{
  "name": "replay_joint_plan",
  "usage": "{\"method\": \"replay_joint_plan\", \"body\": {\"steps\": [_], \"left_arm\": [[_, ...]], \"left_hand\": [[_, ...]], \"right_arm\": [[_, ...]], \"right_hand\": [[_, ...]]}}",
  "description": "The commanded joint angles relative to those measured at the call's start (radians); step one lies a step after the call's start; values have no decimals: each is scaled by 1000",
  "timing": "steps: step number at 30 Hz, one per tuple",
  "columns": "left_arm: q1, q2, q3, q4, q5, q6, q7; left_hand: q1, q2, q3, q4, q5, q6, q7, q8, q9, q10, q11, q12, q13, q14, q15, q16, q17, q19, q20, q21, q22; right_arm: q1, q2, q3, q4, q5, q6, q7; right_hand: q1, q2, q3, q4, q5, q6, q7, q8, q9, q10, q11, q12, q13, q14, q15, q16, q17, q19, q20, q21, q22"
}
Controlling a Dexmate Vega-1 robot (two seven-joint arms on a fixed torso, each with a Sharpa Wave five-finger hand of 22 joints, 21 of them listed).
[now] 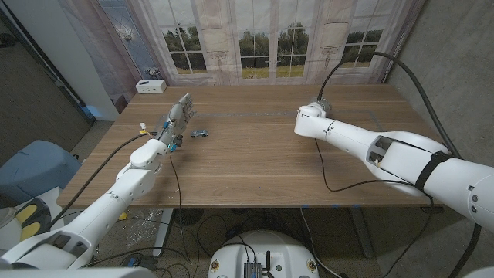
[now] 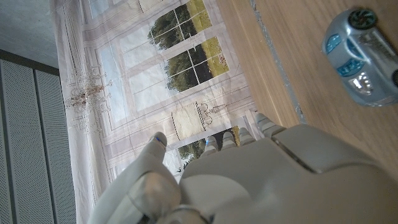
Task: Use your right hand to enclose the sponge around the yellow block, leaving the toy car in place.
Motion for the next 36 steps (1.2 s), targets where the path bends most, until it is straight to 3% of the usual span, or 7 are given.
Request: {"method": "replay_joint_plan", "body": {"steps": [1,5,8,17,25,28,36], "left_arm": [[-13,-6,5,18,1,2,-4],[-23,-10,9,33,2,1,-13],[-31,-15,10,47,-1,-1,-22],[-51,-24,16,77,-2,-14,-47],[-50,-22,15,78,-3,-15,-48],[-50,-22,15,76,-2,-15,-47],[-52,-23,17,76,0,-16,-49]], "left_hand": [[1,7,1,-2,8,2,-6,2,2,-5,1,2,3,-17,3,4,5,2,5,-3,3],[1,7,1,-2,8,2,-6,2,2,-5,-1,2,3,-17,4,4,5,2,6,-3,3],[1,7,0,-3,8,1,-6,1,2,-5,0,2,3,-18,4,4,5,1,6,-4,3],[1,6,0,-3,7,0,-9,1,2,-6,0,2,3,-18,4,4,5,1,6,-4,3],[0,4,-2,-4,7,0,-12,1,2,-5,1,2,3,-17,4,5,5,2,6,-4,3],[0,4,-2,-4,7,0,-12,1,2,-4,0,3,3,-17,4,4,5,2,5,-4,3],[0,3,-3,-5,7,0,-14,1,2,-5,2,3,3,-18,4,4,5,2,8,-4,3]], "right_arm": [[-143,-107,157,-222,50,102,-161],[-208,-134,224,-295,74,158,-221],[-228,-129,232,-311,58,147,-266],[-249,-101,247,-299,35,114,-342],[-241,-70,218,-272,-2,31,-383],[-239,-62,205,-267,-18,4,-399],[-222,-65,165,-272,-35,-54,-376]], "right_hand": [[-55,19,-35,34,16,132,11,49,3,119,4,48,-2,106,-24,51,-5,57,-1,9,7],[-71,48,-46,50,23,269,13,78,2,269,-57,88,-2,194,-61,82,-13,129,3,23,7],[-80,67,-47,58,21,338,11,92,1,330,-60,102,-2,237,-72,96,-17,147,3,23,7],[-69,110,-34,60,19,336,-5,69,0,275,-78,64,-4,186,-79,69,-25,131,3,6,5],[2,144,0,23,16,341,-11,57,0,266,-80,49,-6,171,-83,55,-39,117,-4,-8,3],[53,143,17,-13,9,392,-17,66,1,325,-85,65,-5,199,-92,61,-49,123,-7,-10,3],[76,135,21,-37,-4,455,-23,73,1,430,-126,92,0,249,-120,81,-52,133,-32,-12,3]]}}
